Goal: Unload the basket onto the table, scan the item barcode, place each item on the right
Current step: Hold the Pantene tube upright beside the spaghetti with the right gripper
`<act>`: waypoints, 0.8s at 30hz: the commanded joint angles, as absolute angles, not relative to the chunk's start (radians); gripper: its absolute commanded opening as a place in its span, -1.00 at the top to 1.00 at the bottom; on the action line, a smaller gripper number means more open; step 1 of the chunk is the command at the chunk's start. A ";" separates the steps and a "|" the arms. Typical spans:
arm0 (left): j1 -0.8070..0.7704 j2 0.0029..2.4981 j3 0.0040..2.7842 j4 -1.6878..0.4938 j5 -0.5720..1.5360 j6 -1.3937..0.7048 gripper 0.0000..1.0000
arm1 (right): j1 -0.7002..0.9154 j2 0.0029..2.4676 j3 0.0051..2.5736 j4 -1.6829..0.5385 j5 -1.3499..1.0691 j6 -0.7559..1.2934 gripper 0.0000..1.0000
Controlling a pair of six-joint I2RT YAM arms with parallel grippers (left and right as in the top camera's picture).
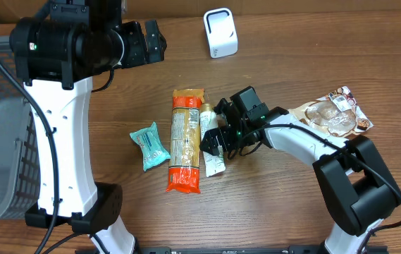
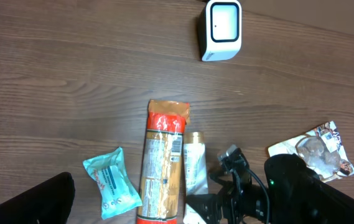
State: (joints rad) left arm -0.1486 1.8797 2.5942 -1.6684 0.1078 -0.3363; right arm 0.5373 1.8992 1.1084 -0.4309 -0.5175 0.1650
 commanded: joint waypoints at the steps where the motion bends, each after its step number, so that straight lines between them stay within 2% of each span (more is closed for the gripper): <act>1: -0.151 1.890 2.600 -1.665 0.101 -0.321 -0.99 | 0.537 1.934 1.129 -0.411 -0.492 0.219 -0.96; 11: -0.151 1.890 2.600 -1.665 0.101 -0.321 -0.99 | 0.538 1.990 1.157 -0.414 -0.453 0.290 -0.72; 14: -0.151 1.890 2.600 -1.665 0.101 -0.321 -0.99 | 0.538 2.000 1.165 -0.425 -0.449 0.309 -0.43; 15: -0.151 1.890 2.600 -1.665 0.101 -0.321 -0.99 | 0.538 2.000 1.166 -0.427 -0.446 0.315 -0.02; 16: -0.151 1.890 2.600 -1.665 0.101 -0.321 -0.99 | 0.538 2.000 1.166 -0.428 -0.446 0.322 0.16; 19: -0.151 1.890 2.600 -1.665 0.101 -0.321 -0.99 | 0.537 2.000 1.167 -0.428 -0.462 0.346 0.37; 24: -0.151 1.890 2.600 -1.665 0.101 -0.321 -0.99 | 0.533 1.998 1.170 -0.429 -0.562 0.345 0.45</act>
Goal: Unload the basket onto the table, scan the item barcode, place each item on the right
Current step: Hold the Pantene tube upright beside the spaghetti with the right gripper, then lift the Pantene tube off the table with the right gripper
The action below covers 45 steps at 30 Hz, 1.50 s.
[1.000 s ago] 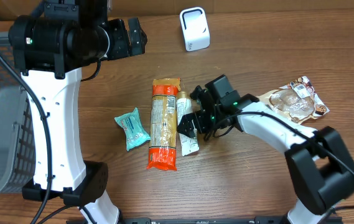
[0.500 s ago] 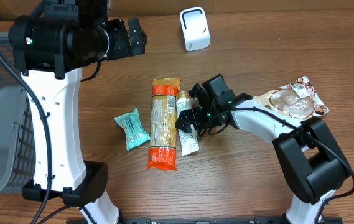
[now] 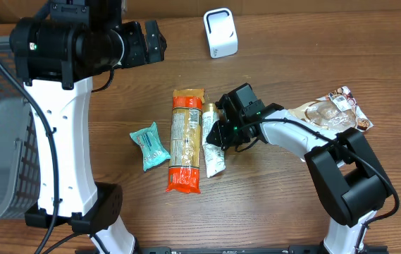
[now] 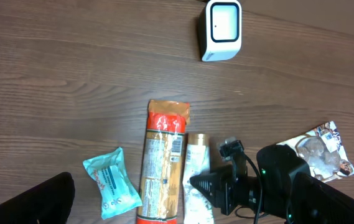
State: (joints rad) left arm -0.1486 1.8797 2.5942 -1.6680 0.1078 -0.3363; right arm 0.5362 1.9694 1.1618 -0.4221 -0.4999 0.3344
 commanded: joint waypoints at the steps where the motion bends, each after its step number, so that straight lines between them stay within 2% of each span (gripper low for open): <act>1: -0.151 1.890 2.600 -1.665 0.100 -0.321 -0.99 | 0.530 1.998 1.170 -0.435 -0.577 0.346 0.45; 5: -0.151 1.890 2.600 -1.665 0.101 -0.321 -0.99 | 0.517 1.997 1.171 -0.440 -0.641 0.345 0.69; 7: -0.151 1.890 2.600 -1.665 0.101 -0.321 -0.99 | 0.510 1.997 1.176 -0.449 -0.641 0.345 0.74; 8: -0.152 1.890 2.600 -1.665 0.101 -0.321 -0.99 | 0.505 1.997 1.178 -0.454 -0.641 0.345 0.60; 9: -0.152 1.890 2.600 -1.665 0.101 -0.321 -0.99 | 0.500 1.997 1.182 -0.458 -0.641 0.345 0.21; 10: -0.152 1.890 2.600 -1.665 0.101 -0.321 -0.99 | 0.496 1.997 1.184 -0.461 -0.642 0.348 0.02; 14: -0.151 1.890 2.600 -1.665 0.101 -0.321 -0.99 | 0.509 1.998 1.184 -0.462 -0.638 0.398 -0.25; 16: -0.151 1.890 2.600 -1.665 0.101 -0.321 -1.00 | 0.547 2.000 1.184 -0.479 -0.581 0.446 -0.47; 18: -0.151 1.890 2.600 -1.665 0.101 -0.321 -0.99 | 0.579 2.003 1.184 -0.505 -0.487 0.536 -0.47; 26: -0.151 1.890 2.600 -1.665 0.101 -0.321 -0.99 | 0.669 2.006 1.162 -0.525 -0.347 0.779 -0.20; 28: -0.151 1.890 2.600 -1.665 0.100 -0.321 -0.99 | 0.670 2.006 1.157 -0.525 -0.327 0.815 0.00; 29: -0.151 1.890 2.600 -1.665 0.101 -0.321 -0.99 | 0.670 2.006 1.157 -0.522 -0.323 0.822 0.21; 31: -0.151 1.890 2.600 -1.665 0.101 -0.321 -0.99 | 0.670 2.006 1.157 -0.521 -0.321 0.835 0.41; 35: -0.151 1.890 2.600 -1.665 0.101 -0.321 -0.99 | 0.670 2.006 1.157 -0.511 -0.323 0.833 0.63; 39: -0.151 1.890 2.600 -1.665 0.101 -0.321 -0.98 | 0.661 2.005 1.168 -0.511 -0.387 0.759 0.74; 43: -0.151 1.890 2.600 -1.665 0.101 -0.321 -0.99 | 0.625 1.988 1.210 -0.542 -0.538 0.589 0.80; 45: -0.151 1.890 2.600 -1.665 0.100 -0.321 -0.99 | 0.601 1.975 1.238 -0.571 -0.629 0.479 0.93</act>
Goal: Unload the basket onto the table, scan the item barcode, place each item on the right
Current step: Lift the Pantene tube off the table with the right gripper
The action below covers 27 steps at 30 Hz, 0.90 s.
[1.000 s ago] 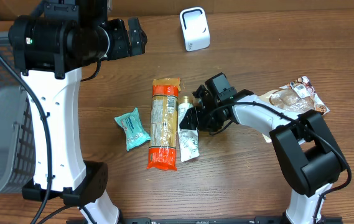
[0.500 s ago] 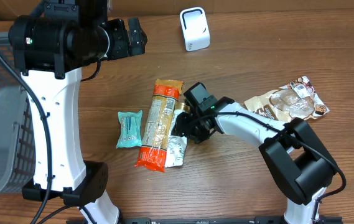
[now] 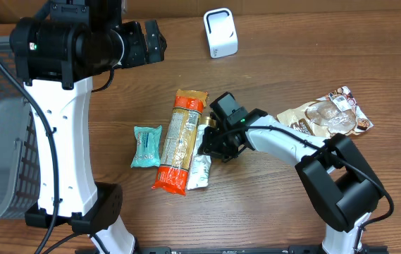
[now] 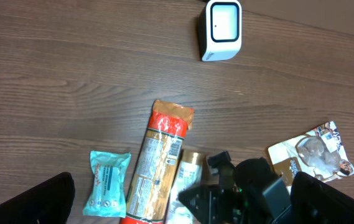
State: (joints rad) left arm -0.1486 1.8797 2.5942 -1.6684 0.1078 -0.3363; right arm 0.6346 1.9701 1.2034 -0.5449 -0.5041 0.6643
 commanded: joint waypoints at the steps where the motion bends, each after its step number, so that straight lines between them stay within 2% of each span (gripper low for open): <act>1: -0.151 1.890 2.600 -1.665 0.101 -0.321 -0.99 | 0.588 1.970 1.254 -0.595 -0.667 0.424 0.93; 8: -0.151 1.890 2.600 -1.665 0.101 -0.321 -0.99 | 0.498 1.913 1.335 -0.735 -0.776 0.179 0.93; 10: -0.151 1.890 2.600 -1.665 0.101 -0.321 -0.99 | 0.456 1.868 1.338 -0.736 -0.969 0.038 0.93; 12: -0.151 1.890 2.600 -1.665 0.101 -0.321 -0.99 | 0.424 1.832 1.338 -0.739 -1.069 -0.018 0.93; 20: -0.151 1.890 2.600 -1.665 0.101 -0.321 -0.99 | 0.252 1.660 1.338 -0.739 -1.260 -0.057 0.93; 27: -0.151 1.890 2.600 -1.665 0.101 -0.321 -0.99 | 0.195 1.507 1.354 -0.745 -1.201 -0.005 0.93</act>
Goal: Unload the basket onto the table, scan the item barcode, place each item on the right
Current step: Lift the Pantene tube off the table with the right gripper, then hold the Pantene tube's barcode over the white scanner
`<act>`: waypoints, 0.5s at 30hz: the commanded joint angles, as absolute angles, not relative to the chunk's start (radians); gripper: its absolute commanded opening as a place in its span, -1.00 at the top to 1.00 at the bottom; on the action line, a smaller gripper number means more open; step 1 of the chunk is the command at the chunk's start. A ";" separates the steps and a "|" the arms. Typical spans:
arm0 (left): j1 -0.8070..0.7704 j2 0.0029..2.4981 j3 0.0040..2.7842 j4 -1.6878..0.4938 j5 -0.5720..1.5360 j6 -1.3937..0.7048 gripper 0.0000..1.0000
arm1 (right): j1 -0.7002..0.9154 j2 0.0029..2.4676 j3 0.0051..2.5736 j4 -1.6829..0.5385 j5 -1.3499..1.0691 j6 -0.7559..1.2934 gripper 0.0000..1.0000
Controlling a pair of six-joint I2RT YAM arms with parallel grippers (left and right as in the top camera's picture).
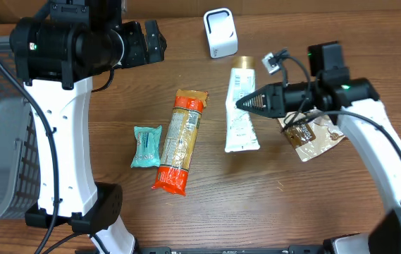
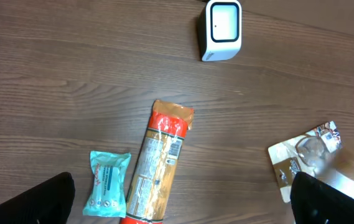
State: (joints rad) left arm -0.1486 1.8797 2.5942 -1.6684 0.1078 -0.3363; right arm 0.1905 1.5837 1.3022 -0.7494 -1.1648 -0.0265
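Note:
My right gripper (image 1: 243,104) is shut on a white tube with a gold cap (image 1: 241,120). The tube hangs above the table with its cap pointing toward the white scanner (image 1: 220,33), which stands at the far edge and also shows in the left wrist view (image 2: 222,29). The tube lies just short of the scanner, to its right. My left gripper (image 1: 151,41) is high over the table's far left. Its dark fingers (image 2: 46,199) stand wide apart, open and empty.
An orange and tan packet (image 1: 177,141) lies mid-table, with a teal wipes pack (image 1: 145,146) to its left. A brown and white snack bag (image 1: 316,135) lies partly under the right arm. A grey basket stands at the left edge.
My right gripper was down on the tube beside the orange packet. Now it holds the tube raised and further right and back, nearer the scanner. The left arm has not moved.
My right gripper was low beside the tube, which lay against the orange packet. Then it sat at the tube's side. Then the tube, packet and wipes pack lay shifted left and tilted. Now the tube is off the table in the right gripper.

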 commanded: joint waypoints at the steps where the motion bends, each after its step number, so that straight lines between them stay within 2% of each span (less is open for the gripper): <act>1: -0.151 1.890 2.600 -1.665 0.100 -0.321 -0.99 | 0.195 1.494 1.365 -0.755 -1.163 0.004 0.93; 5: -0.151 1.890 2.600 -1.665 0.101 -0.321 -0.99 | 0.197 1.489 1.461 -0.811 -0.944 0.081 0.93; 7: -0.151 1.890 2.600 -1.665 0.101 -0.321 -0.99 | 0.211 1.489 1.523 -0.818 -0.738 0.128 0.93; 11: -0.151 1.890 2.600 -1.665 0.101 -0.321 -0.99 | 0.294 1.517 1.610 -0.792 -0.140 0.126 0.93; 15: -0.151 1.890 2.600 -1.665 0.101 -0.321 -0.99 | 0.377 1.596 1.610 -0.672 0.163 0.044 0.93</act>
